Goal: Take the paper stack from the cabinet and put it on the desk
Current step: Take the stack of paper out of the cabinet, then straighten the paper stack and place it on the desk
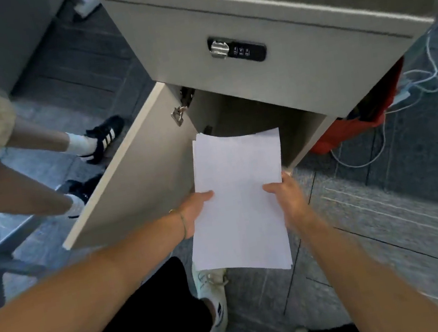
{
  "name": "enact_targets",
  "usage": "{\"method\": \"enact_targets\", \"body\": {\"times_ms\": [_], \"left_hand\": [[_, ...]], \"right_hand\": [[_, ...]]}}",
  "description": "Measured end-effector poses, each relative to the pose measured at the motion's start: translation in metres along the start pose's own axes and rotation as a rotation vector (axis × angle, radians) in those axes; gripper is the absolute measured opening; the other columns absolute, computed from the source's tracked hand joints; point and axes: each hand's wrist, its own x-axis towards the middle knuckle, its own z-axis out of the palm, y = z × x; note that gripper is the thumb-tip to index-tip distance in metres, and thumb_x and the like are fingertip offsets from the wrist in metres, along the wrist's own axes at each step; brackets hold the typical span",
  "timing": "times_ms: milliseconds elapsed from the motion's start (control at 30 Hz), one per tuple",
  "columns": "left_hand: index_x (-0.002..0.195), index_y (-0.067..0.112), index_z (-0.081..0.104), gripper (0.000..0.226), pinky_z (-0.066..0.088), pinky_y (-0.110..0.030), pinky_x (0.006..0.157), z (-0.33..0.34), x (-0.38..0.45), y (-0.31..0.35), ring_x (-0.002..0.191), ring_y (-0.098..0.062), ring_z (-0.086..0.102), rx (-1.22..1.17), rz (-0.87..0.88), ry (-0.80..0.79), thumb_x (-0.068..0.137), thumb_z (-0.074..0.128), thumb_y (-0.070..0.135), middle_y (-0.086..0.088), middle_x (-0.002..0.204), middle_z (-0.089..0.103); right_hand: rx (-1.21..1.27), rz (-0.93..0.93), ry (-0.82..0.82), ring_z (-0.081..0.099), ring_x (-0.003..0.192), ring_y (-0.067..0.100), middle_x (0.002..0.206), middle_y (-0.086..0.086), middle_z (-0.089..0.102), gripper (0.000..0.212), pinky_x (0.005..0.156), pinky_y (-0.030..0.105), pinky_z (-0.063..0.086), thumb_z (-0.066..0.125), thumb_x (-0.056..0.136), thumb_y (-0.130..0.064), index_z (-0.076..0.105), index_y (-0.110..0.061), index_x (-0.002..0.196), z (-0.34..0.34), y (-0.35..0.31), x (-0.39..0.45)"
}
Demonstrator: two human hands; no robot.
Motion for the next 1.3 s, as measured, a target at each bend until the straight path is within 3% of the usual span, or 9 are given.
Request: {"method": "enact_targets", "body": {"times_ms": [233, 367, 533, 700, 800, 933, 1000, 1167, 1300], "left_hand": [[0.141, 0.012, 0.055, 0.045, 0.051, -0.043, 0.098, -0.012, -0.12, -0.01, 0.117, -0.029, 0.063, -0.041, 0.074, 0.096, 0.1, 0.054, 0.03, -0.007, 0.134, 0.063], [0.134, 0.001, 0.058, 0.041, 0.05, -0.041, 0.098, -0.02, -0.197, -0.007, 0.11, -0.029, 0.062, -0.055, 0.099, 0.163, 0.101, 0.053, 0.025, -0.015, 0.131, 0.064], [0.136, -0.001, 0.055, 0.049, 0.052, -0.043, 0.097, -0.036, -0.294, 0.0, 0.116, -0.035, 0.063, -0.115, 0.137, 0.242, 0.1, 0.053, 0.032, -0.015, 0.131, 0.064], [0.132, 0.003, 0.057, 0.04, 0.051, -0.034, 0.084, -0.038, -0.374, 0.029, 0.096, -0.026, 0.061, -0.15, 0.242, 0.237, 0.103, 0.049, 0.03, -0.008, 0.112, 0.062], [0.135, 0.004, 0.056, 0.042, 0.052, -0.034, 0.081, -0.031, -0.416, 0.05, 0.094, -0.025, 0.063, -0.176, 0.313, 0.222, 0.102, 0.05, 0.03, -0.006, 0.109, 0.065], [0.134, 0.01, 0.056, 0.037, 0.05, -0.029, 0.069, -0.011, -0.466, 0.084, 0.088, -0.021, 0.064, -0.175, 0.391, 0.173, 0.102, 0.051, 0.027, -0.006, 0.111, 0.065], [0.134, 0.009, 0.058, 0.035, 0.052, -0.031, 0.072, -0.002, -0.484, 0.103, 0.09, -0.024, 0.065, -0.165, 0.412, 0.131, 0.101, 0.052, 0.022, -0.006, 0.108, 0.067], [0.122, 0.005, 0.063, 0.034, 0.053, -0.037, 0.077, 0.027, -0.509, 0.156, 0.087, -0.032, 0.064, -0.073, 0.419, 0.055, 0.089, 0.054, 0.006, -0.015, 0.103, 0.067], [0.127, 0.003, 0.06, 0.042, 0.054, -0.045, 0.09, 0.06, -0.512, 0.204, 0.098, -0.036, 0.064, -0.039, 0.434, 0.014, 0.087, 0.054, 0.013, -0.017, 0.111, 0.067]], "right_hand": [[-0.054, -0.015, -0.043, 0.065, 0.098, 0.02, 0.107, -0.003, 0.068, 0.032, 0.084, 0.043, 0.052, 0.05, 0.101, -0.004, 0.06, -0.024, 0.125, 0.005, -0.04, -0.114], [-0.093, -0.012, -0.075, 0.067, 0.095, 0.025, 0.1, -0.002, 0.069, 0.036, 0.09, 0.046, 0.054, 0.049, 0.099, 0.0, 0.064, -0.033, 0.098, 0.015, -0.067, -0.182], [-0.109, 0.009, -0.135, 0.068, 0.089, 0.028, 0.093, 0.002, 0.071, 0.034, 0.088, 0.044, 0.056, 0.049, 0.098, 0.0, 0.066, -0.029, 0.091, 0.023, -0.116, -0.266], [-0.081, -0.065, -0.17, 0.069, 0.081, 0.026, 0.095, 0.008, 0.072, 0.023, 0.079, 0.04, 0.056, 0.052, 0.098, -0.001, 0.068, -0.016, 0.093, 0.016, -0.176, -0.334], [-0.062, -0.104, -0.158, 0.071, 0.093, 0.035, 0.1, 0.012, 0.073, 0.02, 0.095, 0.054, 0.056, 0.055, 0.097, -0.004, 0.07, -0.015, 0.09, 0.007, -0.213, -0.373], [-0.026, -0.122, -0.114, 0.07, 0.11, 0.044, 0.119, 0.021, 0.073, 0.013, 0.099, 0.059, 0.054, 0.058, 0.096, -0.008, 0.069, -0.014, 0.093, -0.017, -0.26, -0.42], [-0.007, -0.136, -0.091, 0.069, 0.112, 0.044, 0.123, 0.023, 0.072, 0.012, 0.1, 0.061, 0.052, 0.061, 0.094, -0.009, 0.07, -0.008, 0.101, -0.029, -0.282, -0.434], [0.073, -0.198, 0.009, 0.066, 0.116, 0.038, 0.124, 0.014, 0.07, 0.041, 0.104, 0.057, 0.051, 0.067, 0.087, -0.021, 0.065, -0.008, 0.126, -0.06, -0.331, -0.452], [0.123, -0.233, 0.064, 0.07, 0.11, 0.039, 0.115, 0.016, 0.074, 0.016, 0.099, 0.054, 0.055, 0.062, 0.094, -0.015, 0.07, -0.012, 0.107, -0.088, -0.368, -0.446]]}}
